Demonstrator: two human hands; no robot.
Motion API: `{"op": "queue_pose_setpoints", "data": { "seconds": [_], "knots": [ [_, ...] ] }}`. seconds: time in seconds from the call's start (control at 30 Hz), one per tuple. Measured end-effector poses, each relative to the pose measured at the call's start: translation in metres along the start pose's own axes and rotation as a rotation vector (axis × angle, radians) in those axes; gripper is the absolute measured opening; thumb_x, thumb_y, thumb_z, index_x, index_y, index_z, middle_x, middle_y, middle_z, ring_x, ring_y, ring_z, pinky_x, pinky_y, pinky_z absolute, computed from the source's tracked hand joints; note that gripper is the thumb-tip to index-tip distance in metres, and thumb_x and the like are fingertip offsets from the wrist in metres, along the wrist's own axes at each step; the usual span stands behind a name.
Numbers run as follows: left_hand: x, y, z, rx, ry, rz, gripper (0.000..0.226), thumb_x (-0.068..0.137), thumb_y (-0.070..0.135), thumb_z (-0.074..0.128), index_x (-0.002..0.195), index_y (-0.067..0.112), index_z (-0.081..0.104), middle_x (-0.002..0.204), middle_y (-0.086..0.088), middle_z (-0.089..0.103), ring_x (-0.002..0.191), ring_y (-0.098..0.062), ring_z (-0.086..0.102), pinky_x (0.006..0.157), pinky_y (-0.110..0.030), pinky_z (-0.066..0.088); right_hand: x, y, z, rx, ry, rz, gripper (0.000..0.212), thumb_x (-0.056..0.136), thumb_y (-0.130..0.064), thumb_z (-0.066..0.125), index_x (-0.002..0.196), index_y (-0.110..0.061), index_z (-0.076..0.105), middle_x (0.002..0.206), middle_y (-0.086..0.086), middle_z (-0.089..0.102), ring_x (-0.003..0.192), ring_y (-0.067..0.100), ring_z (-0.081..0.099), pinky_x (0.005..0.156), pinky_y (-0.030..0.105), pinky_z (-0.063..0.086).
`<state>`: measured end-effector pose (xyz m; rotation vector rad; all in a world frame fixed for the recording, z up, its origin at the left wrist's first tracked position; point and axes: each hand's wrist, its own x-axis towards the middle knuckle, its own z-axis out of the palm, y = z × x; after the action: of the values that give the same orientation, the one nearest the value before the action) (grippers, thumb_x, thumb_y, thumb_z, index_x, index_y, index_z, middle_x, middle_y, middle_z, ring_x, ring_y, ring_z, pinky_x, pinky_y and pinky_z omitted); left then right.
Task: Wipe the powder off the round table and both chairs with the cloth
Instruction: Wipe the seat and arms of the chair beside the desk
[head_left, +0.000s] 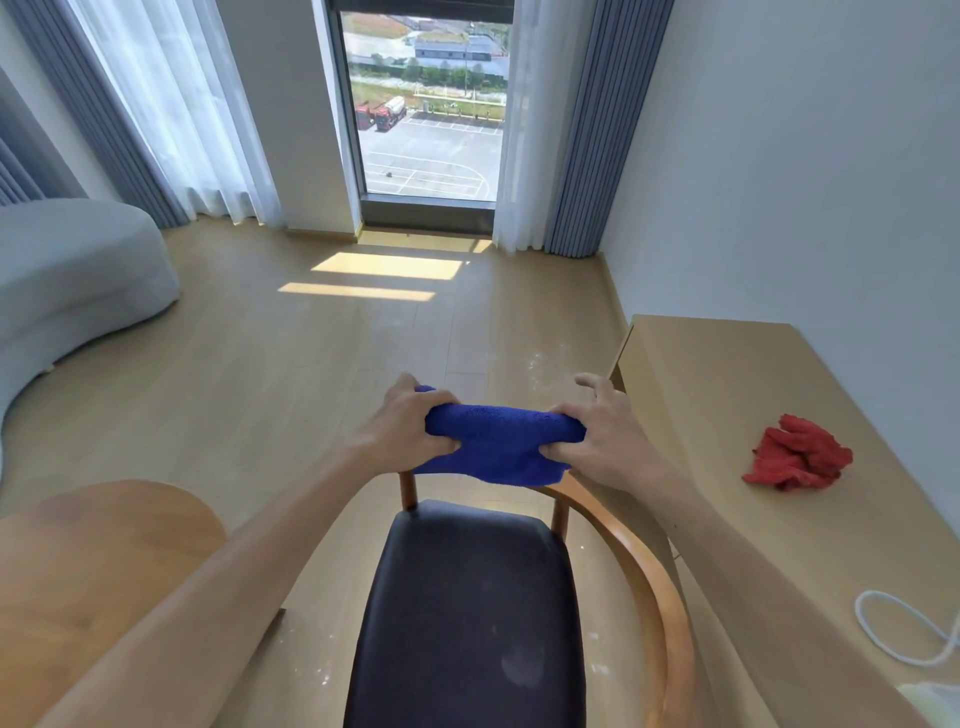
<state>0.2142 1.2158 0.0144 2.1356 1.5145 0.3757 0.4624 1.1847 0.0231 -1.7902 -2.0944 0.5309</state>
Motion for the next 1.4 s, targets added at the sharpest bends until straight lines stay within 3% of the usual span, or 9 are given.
{"op": "queue_pose_setpoints", "data": {
  "seconds": [0.07,0.17,0.27,0.43,0.63,0.77,0.9,1.13,1.4],
  "knots": [
    [0.0,-0.005,-0.003,-0.009,-0.024,0.026,0.026,0.081,0.022,0.071,0.106,0.02,0.066,0.12,0.006,0.034,0.113,-0.011,0.036,0.092,-0.029,0.039,0.0,0.003,-0.002,0.201,-0.05,0.007,0.021,0.08,-0.02,0.071,0.101,-0.021,0.068,0.118,0.001,0.06,0.114,0.02,0.053,0.082,0.015,0.041],
    [0.0,-0.004,-0.01,-0.153,-0.126,-0.017,0.018,0.081,0.021,0.072,0.097,0.015,0.069,0.107,0.004,0.06,0.099,-0.016,0.057,0.078,-0.032,0.051,-0.005,0.007,0.001,0.57,-0.055,0.143,0.022,0.083,-0.016,0.071,0.103,-0.021,0.061,0.093,-0.004,0.067,0.088,0.015,0.064,0.062,0.014,0.046],
    [-0.004,0.0,-0.011,-0.344,-0.204,-0.099,0.023,0.077,0.027,0.073,0.09,0.01,0.067,0.088,-0.014,0.066,0.077,-0.021,0.06,0.066,-0.031,0.048,-0.006,0.011,0.01,0.808,0.041,0.231,0.028,0.086,-0.015,0.07,0.109,-0.019,0.054,0.101,0.001,0.065,0.092,0.016,0.064,0.064,0.017,0.05],
    [-0.006,-0.001,-0.004,-0.579,-0.232,-0.165,0.027,0.082,0.023,0.074,0.105,0.012,0.065,0.102,-0.015,0.067,0.092,-0.031,0.066,0.079,-0.045,0.056,-0.004,0.018,0.028,0.966,0.084,0.369,0.031,0.092,-0.015,0.063,0.121,-0.013,0.052,0.111,0.008,0.063,0.1,0.023,0.064,0.079,0.031,0.057],
    [0.0,-0.008,0.014,-0.765,-0.241,-0.243,0.023,0.085,0.018,0.071,0.105,0.009,0.062,0.094,-0.01,0.067,0.077,-0.017,0.068,0.064,-0.032,0.057,-0.003,0.03,0.036,1.262,-0.147,0.537,0.038,0.088,-0.025,0.069,0.121,-0.012,0.054,0.109,0.007,0.067,0.095,0.022,0.067,0.072,0.036,0.058],
    [-0.001,-0.02,0.035,-0.854,-0.297,-0.295,0.027,0.085,0.021,0.072,0.109,0.011,0.063,0.1,-0.01,0.069,0.084,-0.018,0.069,0.068,-0.036,0.059,-0.008,0.049,0.045,1.084,-0.31,0.515,0.052,0.074,-0.021,0.082,0.114,-0.035,0.053,0.106,-0.004,0.066,0.09,0.019,0.068,0.063,0.035,0.058],
    [-0.011,-0.038,0.078,-0.892,-0.353,-0.336,0.022,0.085,0.019,0.072,0.106,0.017,0.066,0.1,-0.004,0.072,0.09,-0.018,0.071,0.068,-0.033,0.058,-0.016,0.07,0.077,1.079,-0.261,0.598,0.055,0.076,-0.007,0.078,0.115,-0.032,0.051,0.112,-0.001,0.064,0.096,0.024,0.068,0.071,0.05,0.059],
    [-0.044,-0.082,0.212,-0.945,-0.409,-0.64,0.026,0.083,0.015,0.072,0.104,0.005,0.062,0.101,-0.013,0.071,0.089,-0.024,0.072,0.076,-0.042,0.06,-0.046,0.115,0.193,0.879,-0.015,0.806,0.042,0.077,-0.008,0.077,0.112,-0.018,0.057,0.107,0.001,0.066,0.091,0.011,0.065,0.065,0.017,0.05],
    [-0.067,-0.118,0.353,-0.84,-0.49,-0.777,0.031,0.078,0.036,0.071,0.097,0.014,0.058,0.093,0.001,0.07,0.079,-0.01,0.07,0.071,-0.027,0.059,-0.034,0.167,0.311,0.561,-0.009,0.684,0.049,0.091,-0.01,0.063,0.137,-0.019,0.048,0.134,-0.005,0.054,0.119,0.009,0.05,0.086,0.008,0.039]
  ]
}}
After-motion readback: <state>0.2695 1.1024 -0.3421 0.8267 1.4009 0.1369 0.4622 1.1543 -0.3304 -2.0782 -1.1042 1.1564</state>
